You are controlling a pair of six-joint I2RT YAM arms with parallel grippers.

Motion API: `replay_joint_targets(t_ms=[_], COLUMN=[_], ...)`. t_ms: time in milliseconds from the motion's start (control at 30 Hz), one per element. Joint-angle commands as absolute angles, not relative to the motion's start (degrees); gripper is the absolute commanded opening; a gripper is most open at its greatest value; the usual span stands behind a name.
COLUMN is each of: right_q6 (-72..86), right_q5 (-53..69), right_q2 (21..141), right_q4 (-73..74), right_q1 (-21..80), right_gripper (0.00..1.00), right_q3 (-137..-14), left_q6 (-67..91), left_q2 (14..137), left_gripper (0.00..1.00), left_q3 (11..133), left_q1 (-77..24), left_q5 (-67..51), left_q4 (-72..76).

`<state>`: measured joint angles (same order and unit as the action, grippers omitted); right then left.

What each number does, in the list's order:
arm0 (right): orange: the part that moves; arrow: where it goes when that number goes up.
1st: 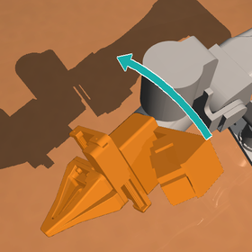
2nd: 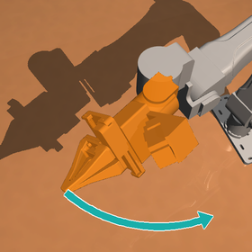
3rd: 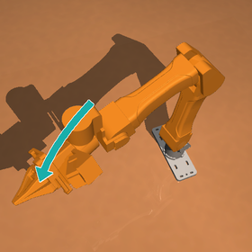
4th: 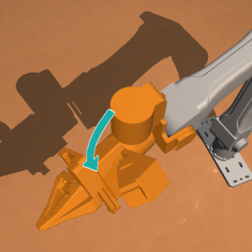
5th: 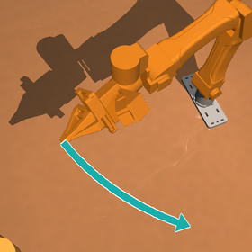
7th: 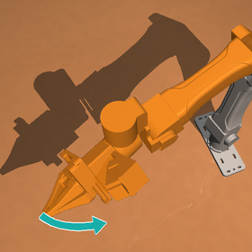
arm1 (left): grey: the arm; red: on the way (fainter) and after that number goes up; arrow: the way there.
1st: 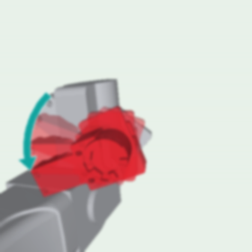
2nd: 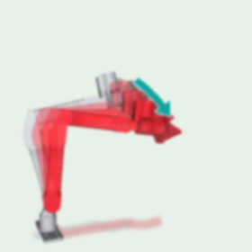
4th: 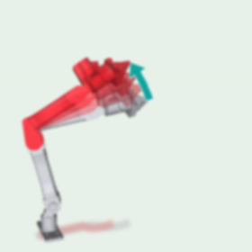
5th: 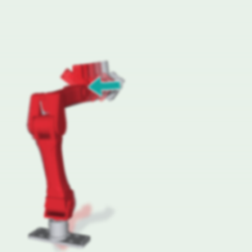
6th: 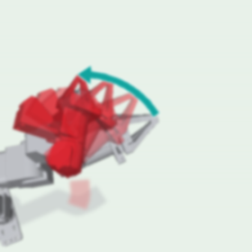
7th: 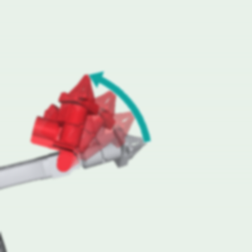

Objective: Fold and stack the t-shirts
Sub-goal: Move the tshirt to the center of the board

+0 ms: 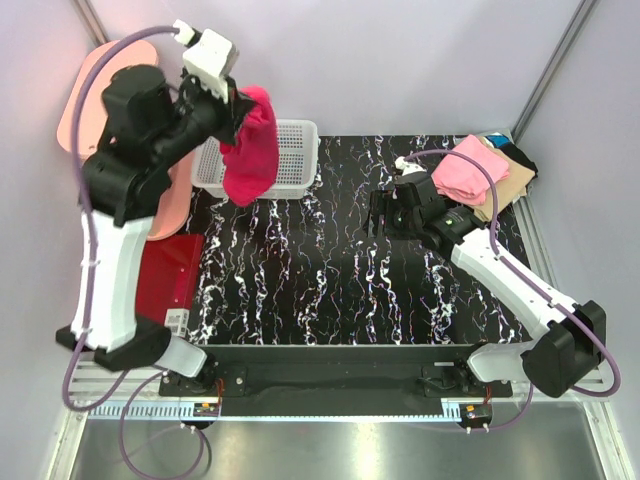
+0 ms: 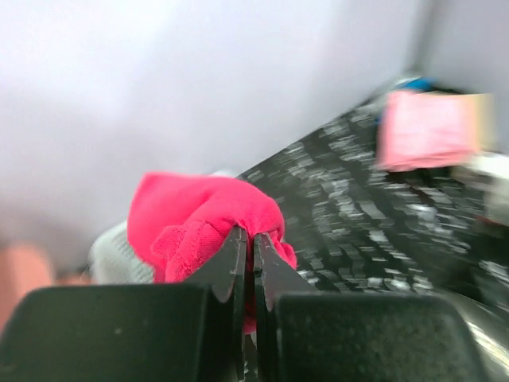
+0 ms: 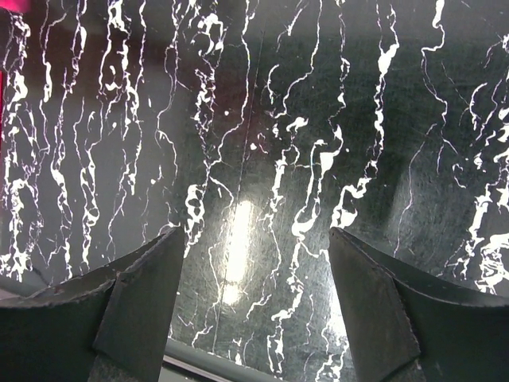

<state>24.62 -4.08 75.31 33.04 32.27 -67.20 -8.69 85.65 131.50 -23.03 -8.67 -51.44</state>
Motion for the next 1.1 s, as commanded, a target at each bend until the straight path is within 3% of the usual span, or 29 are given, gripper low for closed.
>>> replay_joint_targets(t_ms=[0,133,367,400,500,667,833,933,967,1067], right_q6=[23.99,24.17,25.13,25.22,25.66,26.45,26.98,27.07,27.07,27.07], right_q5=[-6.59,-7.99,-12.21,-12.22,-12.83,-12.49,-9.85,-8.53,-7.92,-7.30], right_q2=[74.71,73.74,74.61,75.14,78.13,84.37,89.46,92.10,92.72,94.48], right_q4=[30.06,30.15,30.23,30.23,30.23,29.97,28.22,27.43,27.42,27.42], right_q1=[32.87,32.87,32.78,32.78,32.87,32.78,32.87,33.48,34.10,34.80], right_gripper=[0.80,0.79,0.79,0.79,0.80,0.80,0.79,0.79,0.79,0.78], right_q3=[-66.88,-67.24,-68.03,-68.46,-69.87,-73.56,-77.25,-78.83,-79.71,-80.77], left_q6=[-10.81,-14.06,-17.30,-17.92,-20.04,-18.38,-16.79,-16.35,-16.43,-16.78], left_q2=[81.48,79.37,78.22,78.31,79.98,79.38,75.58,84.00,89.68,97.54], left_gripper=[0.00,0.00,0.02,0.30,0.99,0.99,0.98,0.94,0.87,0.81], left_q3=[129.12,122.54,121.73,121.21,120.68,115.51,94.06,91.76,92.11,93.51], left_q1=[-29.16,-34.45,-36.12,-36.30,-37.08,-36.83,-24.81,-15.31,-12.60,-10.11], left_q5=[-15.11,-14.33,-23.71,-24.86,-29.79,-23.77,-17.05,-17.23,-16.44,-17.23], left_q4=[-55.98,-59.14,-63.98,-66.16,-71.96,-70.42,-50.64,-48.25,-48.43,-48.34])
